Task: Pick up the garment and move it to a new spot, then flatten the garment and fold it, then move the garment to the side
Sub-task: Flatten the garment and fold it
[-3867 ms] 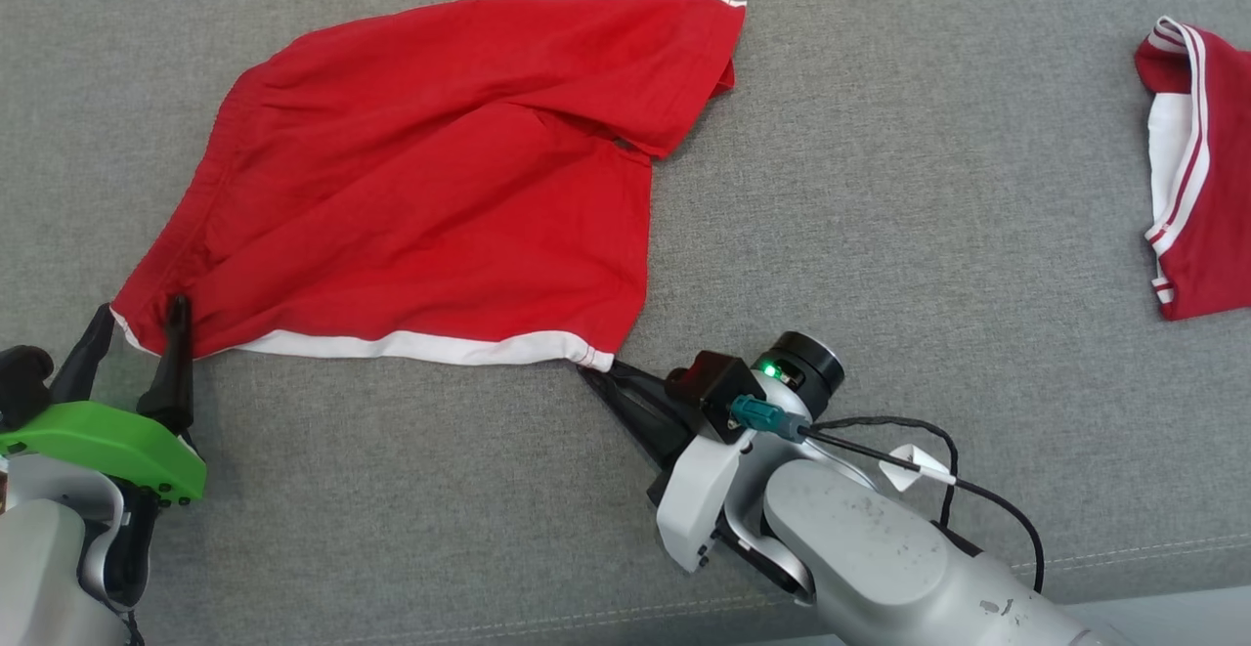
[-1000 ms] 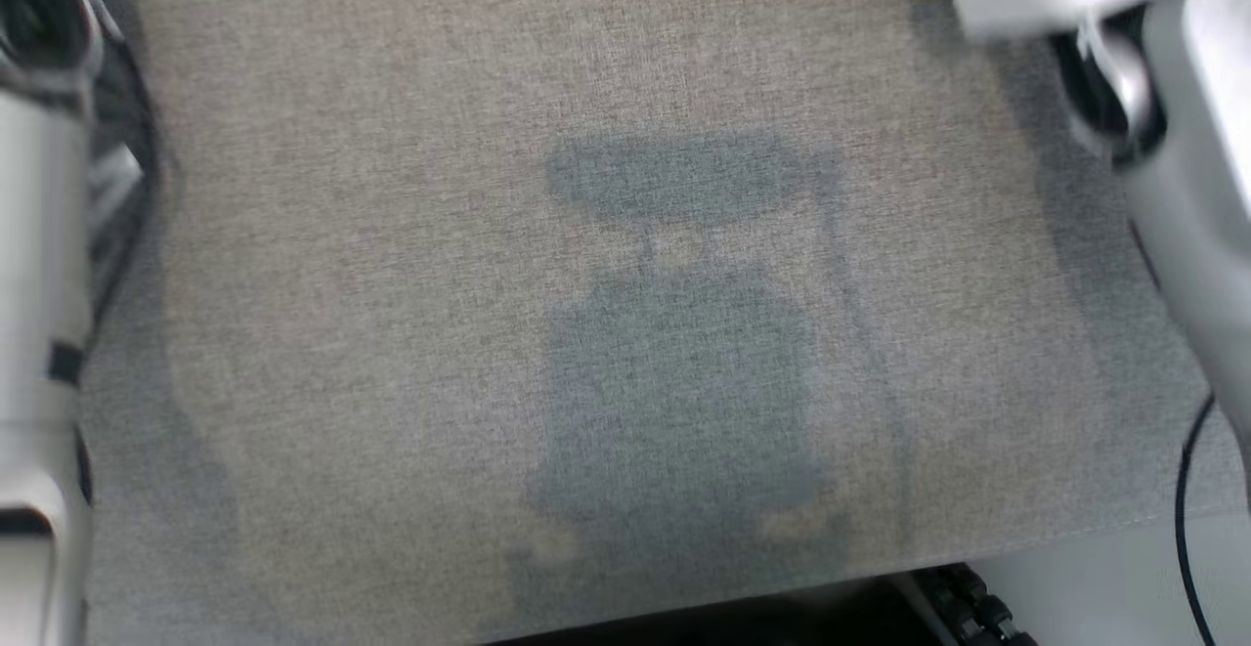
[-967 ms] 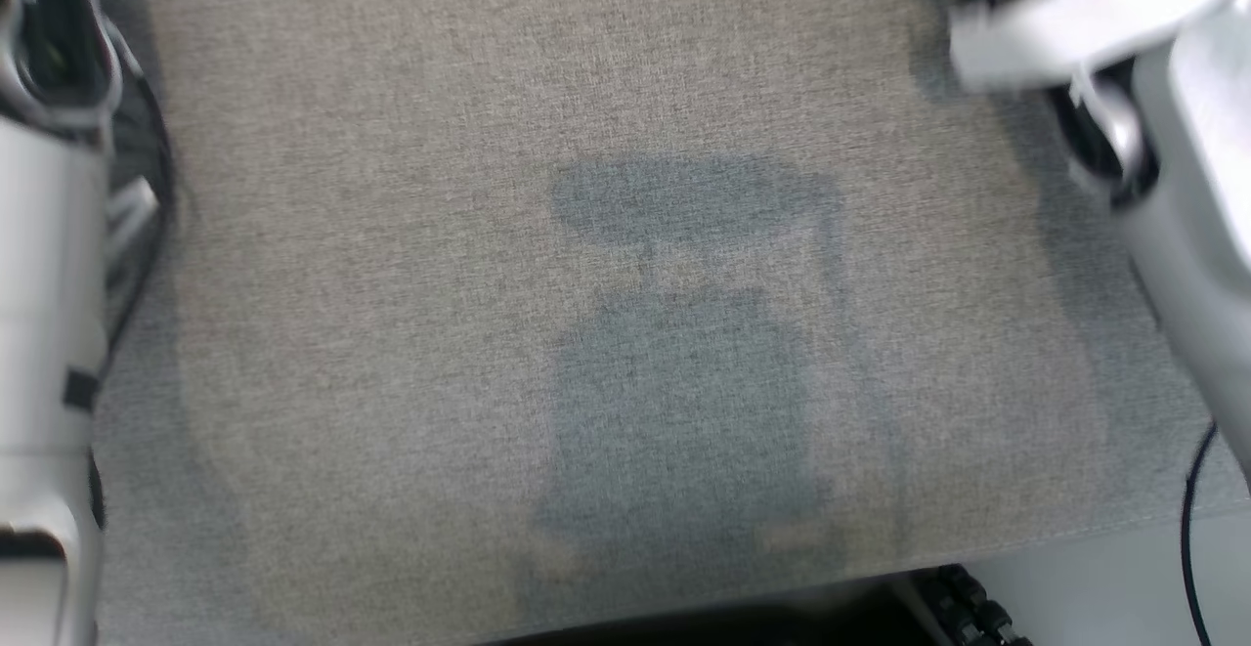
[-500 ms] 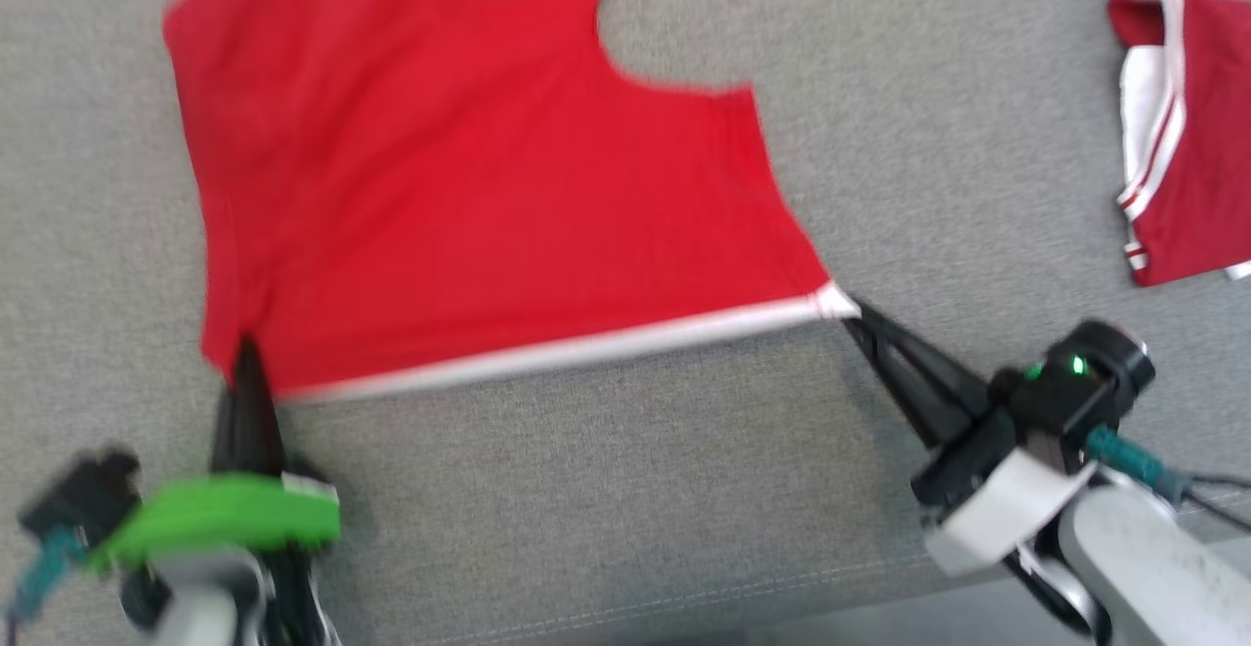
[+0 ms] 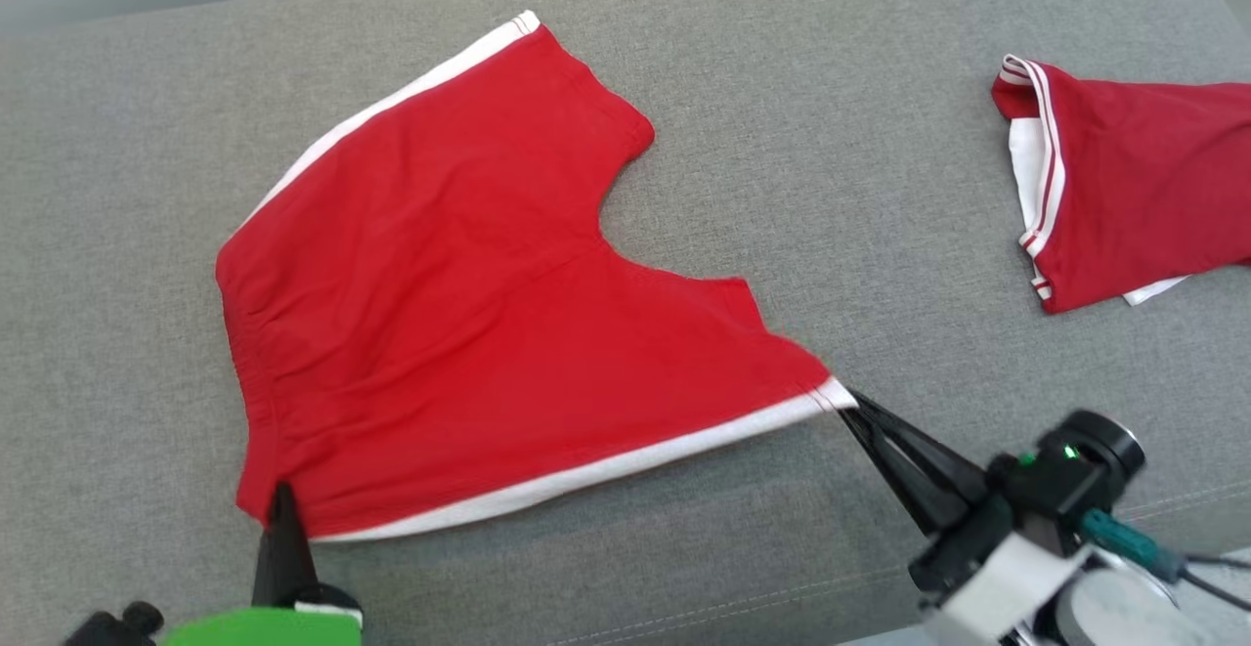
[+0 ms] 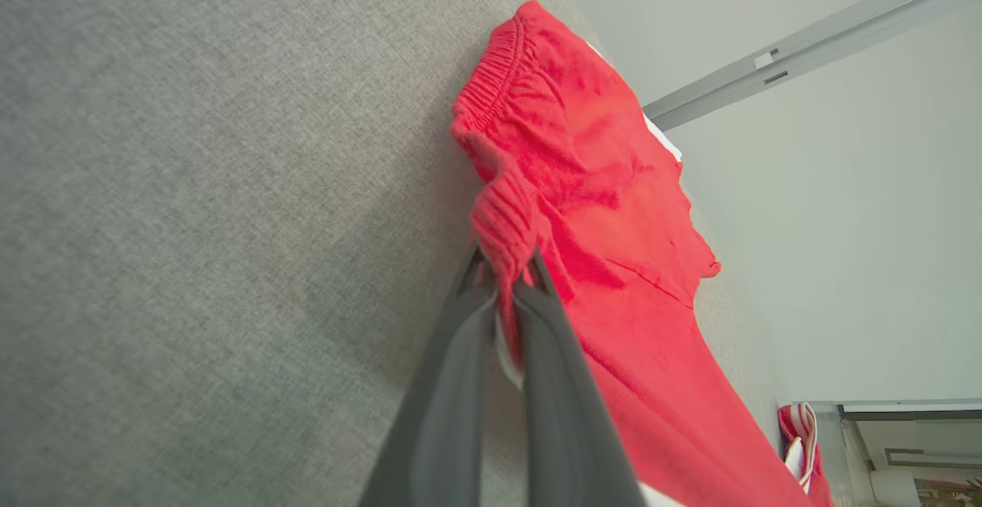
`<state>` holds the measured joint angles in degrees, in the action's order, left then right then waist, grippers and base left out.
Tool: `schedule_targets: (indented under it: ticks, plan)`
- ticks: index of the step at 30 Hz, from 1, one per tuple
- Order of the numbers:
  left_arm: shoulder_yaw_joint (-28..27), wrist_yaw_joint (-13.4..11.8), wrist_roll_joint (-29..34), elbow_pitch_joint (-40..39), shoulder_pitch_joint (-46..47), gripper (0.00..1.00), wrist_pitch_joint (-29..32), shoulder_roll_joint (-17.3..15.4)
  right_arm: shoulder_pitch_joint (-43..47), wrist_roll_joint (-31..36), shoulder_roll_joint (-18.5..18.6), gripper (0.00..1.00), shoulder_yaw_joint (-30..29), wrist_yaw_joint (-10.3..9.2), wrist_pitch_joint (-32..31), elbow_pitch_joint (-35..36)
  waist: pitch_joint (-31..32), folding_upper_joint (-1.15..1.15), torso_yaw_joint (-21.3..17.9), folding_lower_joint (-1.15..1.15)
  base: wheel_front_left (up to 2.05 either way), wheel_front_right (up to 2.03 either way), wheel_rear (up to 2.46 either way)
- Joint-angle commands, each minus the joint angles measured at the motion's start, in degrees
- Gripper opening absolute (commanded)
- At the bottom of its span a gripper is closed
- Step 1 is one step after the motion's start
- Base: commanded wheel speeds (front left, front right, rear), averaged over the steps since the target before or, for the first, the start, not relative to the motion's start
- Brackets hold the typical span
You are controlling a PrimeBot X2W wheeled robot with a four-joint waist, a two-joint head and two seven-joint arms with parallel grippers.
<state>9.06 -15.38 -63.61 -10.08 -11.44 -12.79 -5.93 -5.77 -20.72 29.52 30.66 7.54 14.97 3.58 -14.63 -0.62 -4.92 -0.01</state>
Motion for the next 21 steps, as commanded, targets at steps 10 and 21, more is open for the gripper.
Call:
schedule_targets:
  ticks: [10, 21]
  plan:
    - [-2.0, -5.3, -2.5, -0.4, 15.0, 0.0, 7.9, -2.7, -22.4, -3.0, -6.3, 0.0, 7.2, -0.12, 0.1, -13.7, -4.8, 0.62, 1.4, 0.01, 0.0, 0.0, 0.0]
    - [-1.7, -10.4, -0.7, 8.6, 33.7, 0.0, 12.7, -5.4, -44.1, -7.6, -12.1, 0.0, 11.3, -0.11, 0.2, -32.0, -9.8, 0.62, 4.4, 0.01, 0.0, 0.0, 0.0]
